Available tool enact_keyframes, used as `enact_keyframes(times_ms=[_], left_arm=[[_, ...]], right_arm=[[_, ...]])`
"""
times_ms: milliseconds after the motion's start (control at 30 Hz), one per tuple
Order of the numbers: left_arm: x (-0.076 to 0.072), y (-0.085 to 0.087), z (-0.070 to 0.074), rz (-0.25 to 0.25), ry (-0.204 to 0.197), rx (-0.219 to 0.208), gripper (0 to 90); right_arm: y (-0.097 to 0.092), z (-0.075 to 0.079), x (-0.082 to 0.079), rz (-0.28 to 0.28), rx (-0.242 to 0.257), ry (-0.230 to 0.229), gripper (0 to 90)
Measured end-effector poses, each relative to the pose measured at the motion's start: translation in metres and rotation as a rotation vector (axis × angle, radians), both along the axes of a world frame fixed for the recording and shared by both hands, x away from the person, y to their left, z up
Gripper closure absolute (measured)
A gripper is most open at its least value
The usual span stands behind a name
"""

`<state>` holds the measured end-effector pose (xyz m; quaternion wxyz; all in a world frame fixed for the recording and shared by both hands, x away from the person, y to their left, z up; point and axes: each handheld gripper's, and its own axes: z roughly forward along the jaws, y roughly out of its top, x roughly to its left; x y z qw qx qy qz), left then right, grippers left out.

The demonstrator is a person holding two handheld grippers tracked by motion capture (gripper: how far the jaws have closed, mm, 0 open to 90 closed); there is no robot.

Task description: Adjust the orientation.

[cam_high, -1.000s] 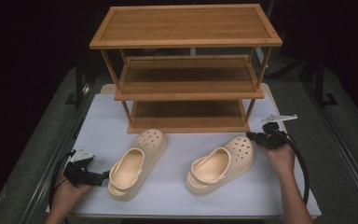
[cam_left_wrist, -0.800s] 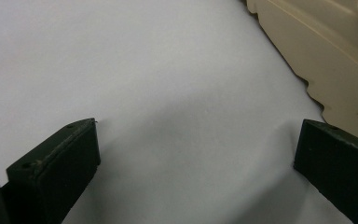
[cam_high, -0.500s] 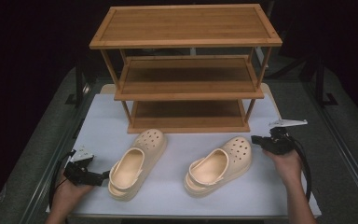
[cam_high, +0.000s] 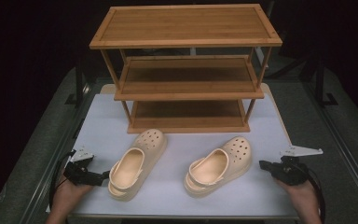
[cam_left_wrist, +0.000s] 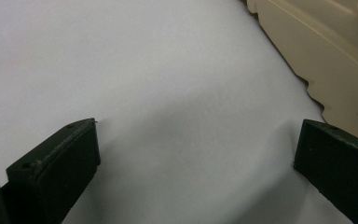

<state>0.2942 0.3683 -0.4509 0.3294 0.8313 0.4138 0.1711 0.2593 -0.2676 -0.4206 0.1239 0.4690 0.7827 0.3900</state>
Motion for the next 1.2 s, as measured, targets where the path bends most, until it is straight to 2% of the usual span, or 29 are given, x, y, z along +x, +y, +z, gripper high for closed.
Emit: enact_keyframes(times_ms=[133, 333, 500, 700, 833, 1067, 1200], left_arm=[[0.000, 0.000, 0.000, 0.000, 0.001, 0.000, 0.0], [0.000, 0.000, 0.000, 0.000, 0.001, 0.000, 0.0], [0.000, 0.000, 0.000, 0.000, 0.001, 0.000, 0.0], [0.000, 0.000, 0.000, 0.000, 0.001, 0.000, 0.0], [0.000, 0.000, 0.000, 0.000, 0.002, 0.000, 0.0], [0.000, 0.000, 0.000, 0.000, 0.002, -0.001, 0.0], [0.000, 0.000, 0.000, 0.000, 0.001, -0.001, 0.0]], right_arm=[[0.008, -0.005, -0.011, 0.034, 0.005, 0.007, 89.6], [0.021, -0.009, -0.005, 0.068, -0.010, 0.011, 89.6], [0.027, -0.012, 0.000, 0.072, -0.024, 0.020, 89.6], [0.033, -0.011, 0.012, 0.047, -0.081, -0.001, 89.6], [0.033, -0.012, 0.020, 0.046, -0.097, -0.006, 89.6], [0.036, -0.015, 0.037, 0.083, -0.058, -0.010, 89.6], [0.043, -0.015, 0.047, 0.107, -0.054, -0.012, 89.6]])
